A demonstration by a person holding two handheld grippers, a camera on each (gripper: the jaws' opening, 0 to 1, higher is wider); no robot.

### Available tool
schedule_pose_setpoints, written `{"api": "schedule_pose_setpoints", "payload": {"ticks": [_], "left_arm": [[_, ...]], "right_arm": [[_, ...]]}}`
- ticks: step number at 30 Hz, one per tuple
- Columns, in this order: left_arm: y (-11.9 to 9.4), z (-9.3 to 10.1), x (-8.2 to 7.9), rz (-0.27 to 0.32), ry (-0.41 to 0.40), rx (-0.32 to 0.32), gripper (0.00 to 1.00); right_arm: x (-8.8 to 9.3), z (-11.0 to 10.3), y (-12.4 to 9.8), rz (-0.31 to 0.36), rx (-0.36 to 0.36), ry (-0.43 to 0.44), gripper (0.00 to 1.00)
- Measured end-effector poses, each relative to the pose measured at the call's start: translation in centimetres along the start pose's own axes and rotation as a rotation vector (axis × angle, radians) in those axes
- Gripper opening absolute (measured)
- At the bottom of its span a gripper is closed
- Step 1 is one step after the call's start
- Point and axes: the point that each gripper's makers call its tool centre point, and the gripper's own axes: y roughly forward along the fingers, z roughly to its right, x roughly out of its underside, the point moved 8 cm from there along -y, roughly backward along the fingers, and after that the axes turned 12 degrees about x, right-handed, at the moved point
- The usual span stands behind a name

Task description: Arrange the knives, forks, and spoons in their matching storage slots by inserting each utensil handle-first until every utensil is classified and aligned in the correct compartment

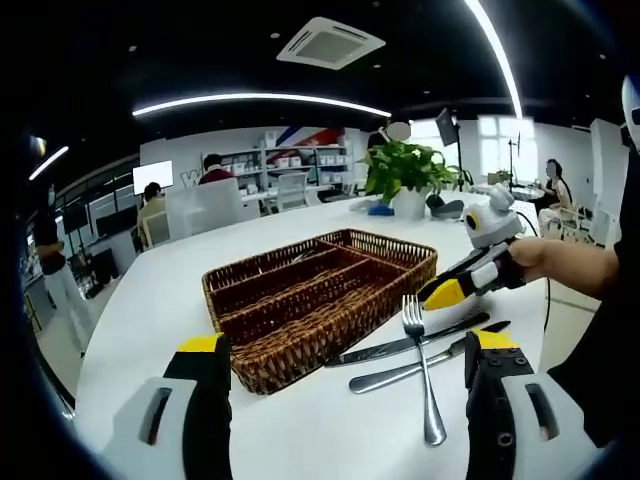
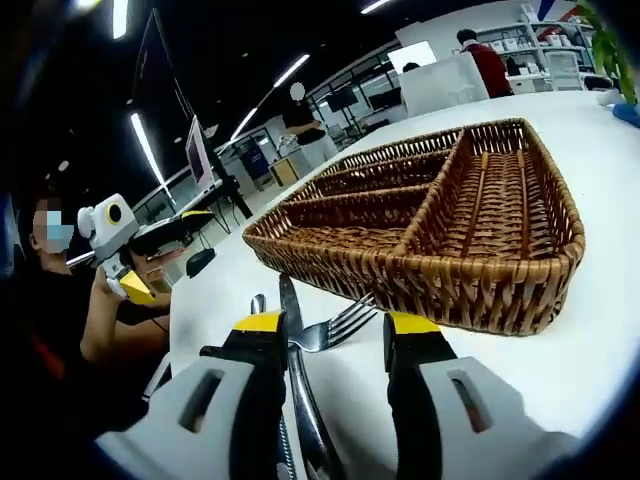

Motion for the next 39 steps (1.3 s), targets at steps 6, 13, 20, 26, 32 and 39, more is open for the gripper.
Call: {"api": "schedule_pose_setpoints", "payload": {"ticks": [6, 13, 20, 26, 32, 39], "left_arm": [[0.4, 0.3, 0.2, -0.003, 0.004, 0.021, 0.99], [1.1, 0.7, 0.8, -0.021, 0.006, 0.046, 0.99], [2.2, 1.0, 1.1, -0.053, 0.029, 0.083, 0.99], [3.6, 1.7, 1.7, -0.11, 0.044, 0.128, 0.97], [5.0, 2.7, 2.0, -0.169, 0.065, 0.188, 0.77], [6.2, 3.5, 2.5, -0.229, 0.067, 0.241, 0.59]], "right_arm": [[0.0, 0.3, 0.5, 0.007, -0.006, 0.041, 0.27], [0.4, 1.1, 0.6, 0.0, 0.036, 0.012, 0.06], [0.2, 1.2, -0.4, 0.016, 0.034, 0.025, 0.04], [-0.4, 0.9, -1.4, 0.035, 0.04, 0.018, 0.03], [-0.9, 0.5, -2.3, 0.056, 0.041, 0.014, 0.03], [-1.1, 0.1, -3.0, 0.067, 0.048, 0.001, 0.03]]}}
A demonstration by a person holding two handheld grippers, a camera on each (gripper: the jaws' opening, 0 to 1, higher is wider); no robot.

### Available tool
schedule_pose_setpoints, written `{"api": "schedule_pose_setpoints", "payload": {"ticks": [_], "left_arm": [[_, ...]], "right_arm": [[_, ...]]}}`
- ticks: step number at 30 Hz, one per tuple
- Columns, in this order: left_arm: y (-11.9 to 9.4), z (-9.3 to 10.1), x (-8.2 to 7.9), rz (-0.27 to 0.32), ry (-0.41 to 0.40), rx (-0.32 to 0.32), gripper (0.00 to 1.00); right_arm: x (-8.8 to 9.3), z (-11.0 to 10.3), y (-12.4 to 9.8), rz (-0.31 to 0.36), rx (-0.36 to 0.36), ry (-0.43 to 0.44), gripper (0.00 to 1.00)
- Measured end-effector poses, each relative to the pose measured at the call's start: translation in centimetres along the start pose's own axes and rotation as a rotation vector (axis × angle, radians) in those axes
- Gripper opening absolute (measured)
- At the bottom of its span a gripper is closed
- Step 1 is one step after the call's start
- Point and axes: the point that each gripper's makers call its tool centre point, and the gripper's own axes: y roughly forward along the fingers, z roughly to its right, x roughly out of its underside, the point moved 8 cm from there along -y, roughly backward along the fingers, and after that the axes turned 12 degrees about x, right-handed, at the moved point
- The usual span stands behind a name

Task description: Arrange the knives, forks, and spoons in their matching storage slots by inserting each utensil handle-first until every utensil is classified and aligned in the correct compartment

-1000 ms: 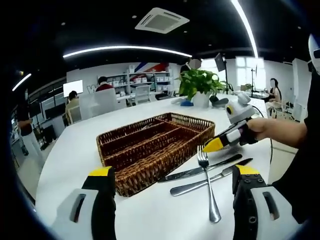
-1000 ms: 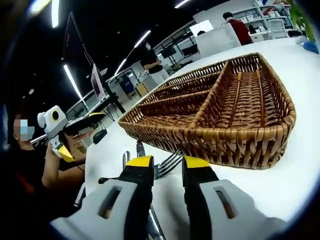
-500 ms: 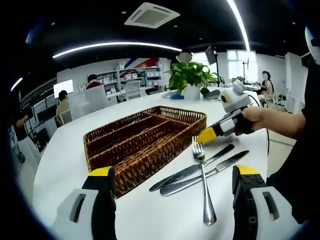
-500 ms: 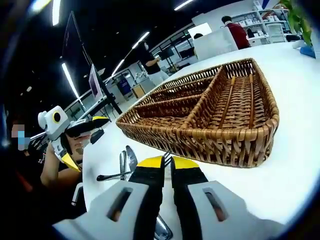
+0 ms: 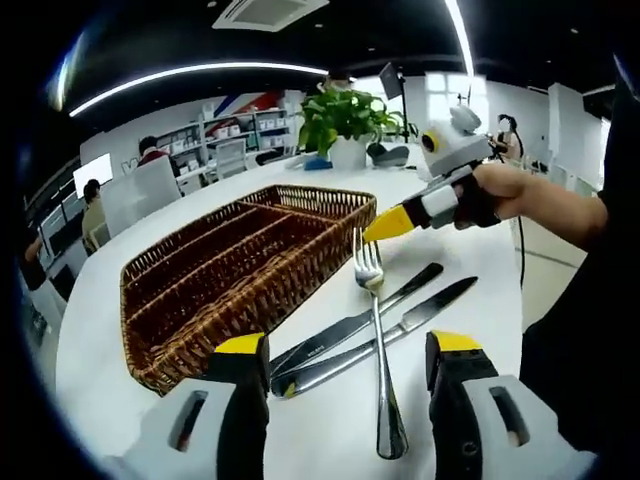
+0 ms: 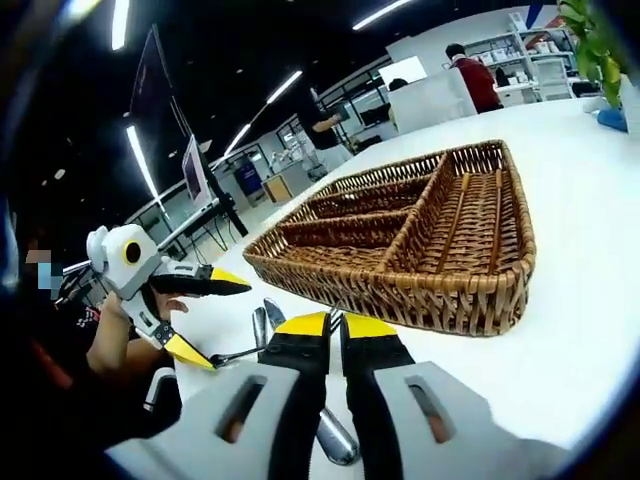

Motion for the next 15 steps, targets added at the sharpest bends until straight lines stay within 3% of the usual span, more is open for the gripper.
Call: {"api": "schedule_pose_setpoints", "payload": {"ticks": [8, 15], "left_arm": [[1.4, 0.9, -0.5, 0.003, 0.004, 0.041, 0.35], [3.2, 1.2, -0.7, -0.016, -0.019, 0.055, 0.21]], "right_arm": [[-0.3, -0.3, -0.7, 0.018, 0.001, -0.012, 0.02], [-0.8, -0.4, -1.1, 0.038, 0.0, -0.019, 0.02]]}}
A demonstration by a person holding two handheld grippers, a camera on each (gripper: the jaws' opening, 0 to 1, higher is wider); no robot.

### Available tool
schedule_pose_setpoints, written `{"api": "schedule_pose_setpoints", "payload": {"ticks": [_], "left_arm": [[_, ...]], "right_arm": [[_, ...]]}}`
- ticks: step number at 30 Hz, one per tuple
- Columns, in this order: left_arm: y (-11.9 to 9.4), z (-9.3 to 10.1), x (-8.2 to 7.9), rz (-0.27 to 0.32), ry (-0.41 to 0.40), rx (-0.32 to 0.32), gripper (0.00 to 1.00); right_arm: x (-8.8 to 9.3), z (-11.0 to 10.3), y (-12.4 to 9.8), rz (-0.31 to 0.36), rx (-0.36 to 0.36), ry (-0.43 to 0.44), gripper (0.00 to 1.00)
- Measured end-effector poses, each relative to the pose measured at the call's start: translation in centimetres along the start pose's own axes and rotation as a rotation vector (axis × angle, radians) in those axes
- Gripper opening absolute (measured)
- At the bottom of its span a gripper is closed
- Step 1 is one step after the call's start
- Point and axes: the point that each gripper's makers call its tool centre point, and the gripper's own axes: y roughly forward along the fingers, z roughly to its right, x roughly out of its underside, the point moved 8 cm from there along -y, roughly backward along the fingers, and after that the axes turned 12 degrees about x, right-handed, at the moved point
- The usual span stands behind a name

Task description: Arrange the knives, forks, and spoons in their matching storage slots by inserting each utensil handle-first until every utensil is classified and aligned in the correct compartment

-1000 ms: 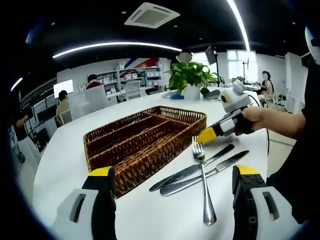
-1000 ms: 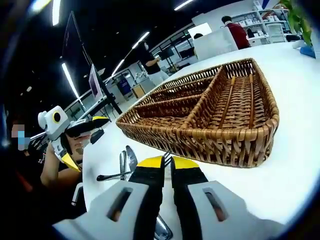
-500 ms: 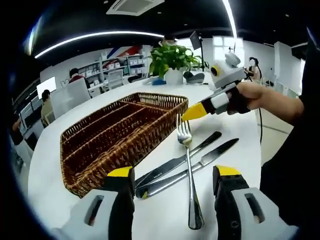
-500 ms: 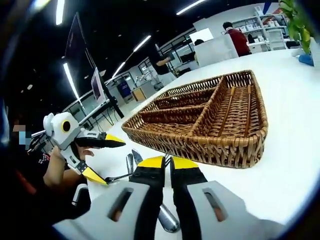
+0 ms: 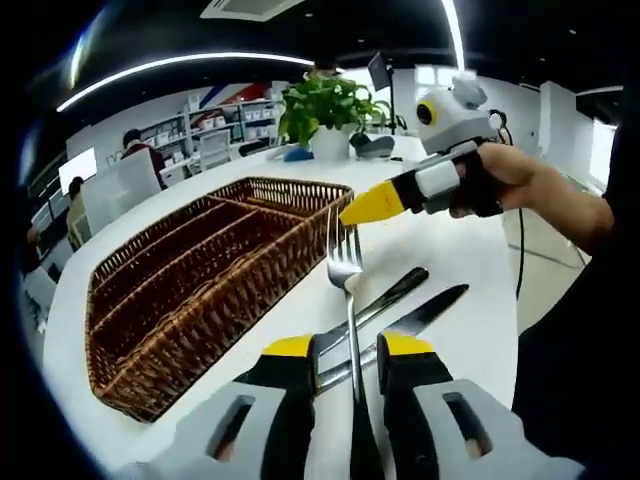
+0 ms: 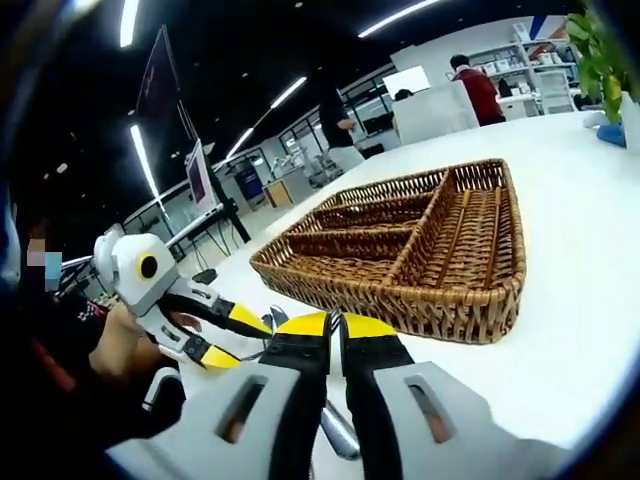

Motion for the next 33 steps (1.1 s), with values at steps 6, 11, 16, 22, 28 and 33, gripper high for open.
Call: {"api": "schedule_pose_setpoints", "payload": {"ticks": [6, 11, 16, 22, 28, 33], "left_arm": [[0.6, -0.1, -0.2, 0.003, -0.026, -0.011, 0.12], [0.8, 0.1, -0.2, 0.004, -0.032, 0.007, 0.04], [0.7, 0.1, -0.2, -0.001, -0.031, 0.011, 0.04], [-0.2, 0.6, -0.8, -0.026, 0.007, 0.016, 0.03], [-1.2, 0.7, -1.3, -0.085, 0.101, 0.019, 0.03], [-2.4, 0.6, -1.7, -0.123, 0.173, 0.032, 0.03]], "right_arm": [[-0.1, 0.0, -0.3, 0.012, -0.001, 0.0, 0.02], [-0.3, 0.0, -0.4, 0.016, 0.0, -0.003, 0.02], [-0.3, -0.1, -0.5, 0.016, -0.009, -0.005, 0.02], [-0.5, -0.3, -0.7, -0.014, -0.042, -0.015, 0.08], [-0.4, -0.8, -0.6, -0.053, -0.083, -0.034, 0.11], [0.0, -1.5, -0.4, -0.103, -0.135, -0.051, 0.12]]}}
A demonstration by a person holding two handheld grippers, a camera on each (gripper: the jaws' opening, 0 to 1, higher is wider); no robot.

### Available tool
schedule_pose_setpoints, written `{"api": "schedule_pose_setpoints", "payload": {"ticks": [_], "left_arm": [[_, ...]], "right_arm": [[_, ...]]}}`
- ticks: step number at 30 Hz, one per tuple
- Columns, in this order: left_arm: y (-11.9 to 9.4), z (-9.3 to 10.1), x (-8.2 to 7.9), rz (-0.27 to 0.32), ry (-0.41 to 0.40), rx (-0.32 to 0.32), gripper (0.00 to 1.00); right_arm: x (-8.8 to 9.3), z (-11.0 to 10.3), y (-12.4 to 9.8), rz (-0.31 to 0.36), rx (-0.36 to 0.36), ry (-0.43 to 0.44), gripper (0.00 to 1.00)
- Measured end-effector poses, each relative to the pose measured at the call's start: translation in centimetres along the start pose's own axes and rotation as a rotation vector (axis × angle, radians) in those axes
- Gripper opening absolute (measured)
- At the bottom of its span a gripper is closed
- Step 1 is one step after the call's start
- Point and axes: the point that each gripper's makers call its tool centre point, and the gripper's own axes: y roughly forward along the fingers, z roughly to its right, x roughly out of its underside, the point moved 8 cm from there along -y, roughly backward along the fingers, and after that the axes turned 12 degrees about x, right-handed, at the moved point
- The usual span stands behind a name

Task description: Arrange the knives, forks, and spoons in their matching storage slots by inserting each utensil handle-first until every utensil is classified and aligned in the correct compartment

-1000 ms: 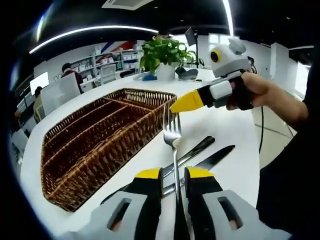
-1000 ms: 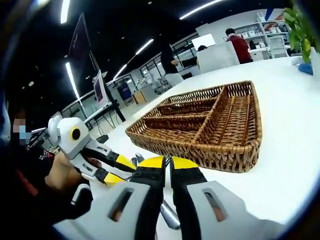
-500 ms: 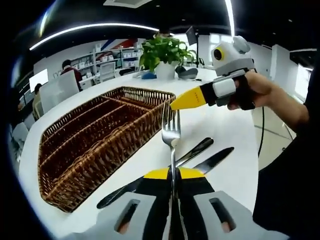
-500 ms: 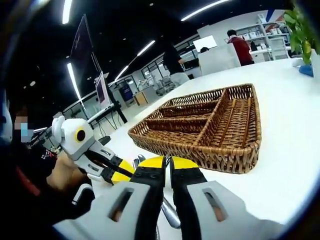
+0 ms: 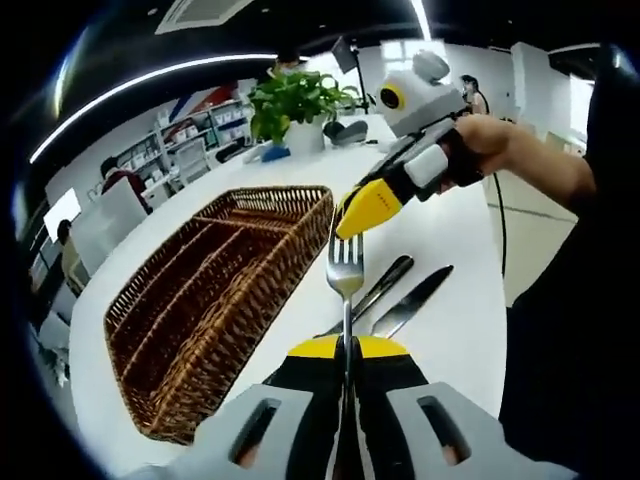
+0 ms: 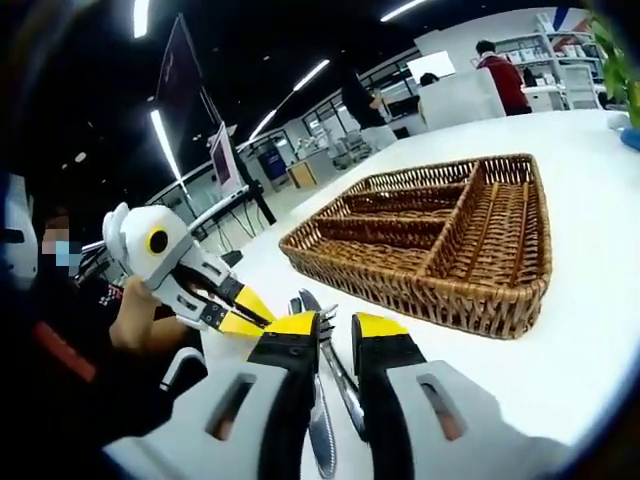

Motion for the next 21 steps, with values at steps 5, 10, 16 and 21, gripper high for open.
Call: {"api": "schedule_pose_setpoints", "payload": {"ticks": [5, 10, 16, 21], "left_arm": [[-0.9, -0.2, -0.1, -0.044, 0.092, 0.036, 0.03], [-1.4, -0.3, -0.1, -0.071, 0.138, 0.047, 0.03], [-1.7, -1.0, -0.1, -0.069, 0.159, 0.01, 0.04], [-1.8, -1.2, -0.1, -0.053, 0.149, 0.004, 0.04]], "right_arm": [[0.4, -0.8, 0.2, -0.045, -0.049, -0.008, 0.11], [0.6, -1.4, 0.3, -0.07, -0.086, -0.008, 0.06], [-0.2, -1.9, -0.2, -0.026, -0.147, 0.045, 0.0], [-0.2, -2.1, -0.1, -0.028, -0.14, 0.021, 0.0]]}}
